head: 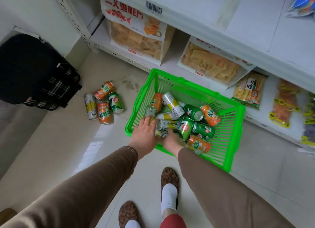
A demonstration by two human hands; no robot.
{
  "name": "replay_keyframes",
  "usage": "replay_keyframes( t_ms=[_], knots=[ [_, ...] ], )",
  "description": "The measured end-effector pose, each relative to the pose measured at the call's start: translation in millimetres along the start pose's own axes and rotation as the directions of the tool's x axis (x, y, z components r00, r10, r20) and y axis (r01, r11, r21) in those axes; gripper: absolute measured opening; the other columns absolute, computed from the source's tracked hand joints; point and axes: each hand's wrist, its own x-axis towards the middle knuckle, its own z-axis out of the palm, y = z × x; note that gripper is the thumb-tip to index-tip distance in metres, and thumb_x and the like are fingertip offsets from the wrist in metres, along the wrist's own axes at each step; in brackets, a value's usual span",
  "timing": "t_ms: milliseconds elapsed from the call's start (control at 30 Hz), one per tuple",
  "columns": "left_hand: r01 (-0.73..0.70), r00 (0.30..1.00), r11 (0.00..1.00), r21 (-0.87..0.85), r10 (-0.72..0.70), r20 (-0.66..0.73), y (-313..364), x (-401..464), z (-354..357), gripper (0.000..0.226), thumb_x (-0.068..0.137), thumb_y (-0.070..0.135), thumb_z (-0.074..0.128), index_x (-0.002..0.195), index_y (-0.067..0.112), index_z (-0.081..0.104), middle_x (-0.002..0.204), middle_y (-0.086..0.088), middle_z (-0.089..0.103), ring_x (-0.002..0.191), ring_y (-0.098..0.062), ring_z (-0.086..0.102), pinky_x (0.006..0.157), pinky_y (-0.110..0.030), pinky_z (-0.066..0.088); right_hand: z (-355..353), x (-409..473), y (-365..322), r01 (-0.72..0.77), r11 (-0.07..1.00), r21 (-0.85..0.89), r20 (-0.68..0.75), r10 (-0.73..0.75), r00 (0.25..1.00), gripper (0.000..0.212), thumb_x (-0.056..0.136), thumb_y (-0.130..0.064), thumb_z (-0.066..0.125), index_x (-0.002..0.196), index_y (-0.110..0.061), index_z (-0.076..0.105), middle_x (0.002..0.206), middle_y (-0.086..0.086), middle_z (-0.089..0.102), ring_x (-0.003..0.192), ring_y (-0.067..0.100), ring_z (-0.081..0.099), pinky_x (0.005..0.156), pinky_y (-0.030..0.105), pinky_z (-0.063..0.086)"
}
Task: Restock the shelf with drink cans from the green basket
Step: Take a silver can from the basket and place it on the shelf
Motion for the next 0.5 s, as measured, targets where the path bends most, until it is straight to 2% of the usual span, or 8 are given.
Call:
replay_keyframes(
  t_ms=[167,233,300,367,500],
  knots=[
    [0.011,1.0,1.0,-0.005,-0.011,0.026,-12.3,1.0,5.6,0.064,0.094,0.039,0.056,0.15,0.024,0.03,0.158,-0.006,0.02,0.145,-0.029,0.021,0.117,-0.047,0.027,5.5,4.2,-7.8,-0.06,0.997,0.045,-0.084,0.064,0.994,0.069,0.09,-0.031,0.071,0.15,-0.02,0.038,0.141,0.008,0.058,0.125,0.033,0.057,0.094,0.04,0.05],
    [0.027,0.999,1.0,-0.004,-0.027,0.035,-13.2,-4.8,-3.7,0.062,0.094,0.038,0.056,0.149,0.023,0.032,0.158,-0.007,0.021,0.144,-0.031,0.022,0.117,-0.047,0.027,-4.2,-8.0,-10.3,-0.062,0.998,0.026,-0.121,0.065,0.991,0.062,0.09,-0.024,0.069,0.146,-0.023,0.043,0.133,0.006,0.063,0.117,0.031,0.061,0.087,0.037,0.053],
    [0.04,0.998,0.999,-0.008,-0.039,0.044,-9.1,-16.6,-22.1,0.062,0.093,0.037,0.056,0.149,0.023,0.033,0.158,-0.007,0.021,0.144,-0.03,0.023,0.117,-0.045,0.028,-21.5,-32.3,-14.8,-0.046,0.998,0.046,-0.141,0.052,0.989,0.055,0.089,-0.022,0.068,0.139,-0.028,0.048,0.121,0.004,0.064,0.101,0.029,0.065,0.07,0.032,0.05],
    [0.041,0.999,0.999,-0.007,-0.041,0.033,0.1,-31.2,-50.3,0.062,0.092,0.036,0.058,0.148,0.023,0.034,0.157,-0.008,0.022,0.143,-0.029,0.024,0.115,-0.044,0.031,-45.4,-64.9,-22.3,-0.023,0.999,0.038,-0.175,0.03,0.984,0.049,0.087,-0.024,0.069,0.131,-0.034,0.049,0.117,0.002,0.06,0.091,0.027,0.064,0.061,0.03,0.044],
    [0.018,1.0,1.0,-0.019,-0.018,-0.009,34.3,-68.3,-135.9,0.064,0.09,0.034,0.06,0.148,0.02,0.035,0.155,-0.011,0.025,0.14,-0.029,0.027,0.112,-0.044,0.035,-109.5,-149.8,-47.6,0.055,0.997,0.047,-0.266,-0.041,0.963,0.048,0.083,-0.024,0.072,0.123,-0.039,0.049,0.117,0.002,0.053,0.093,0.028,0.061,0.068,0.033,0.048]
  ],
)
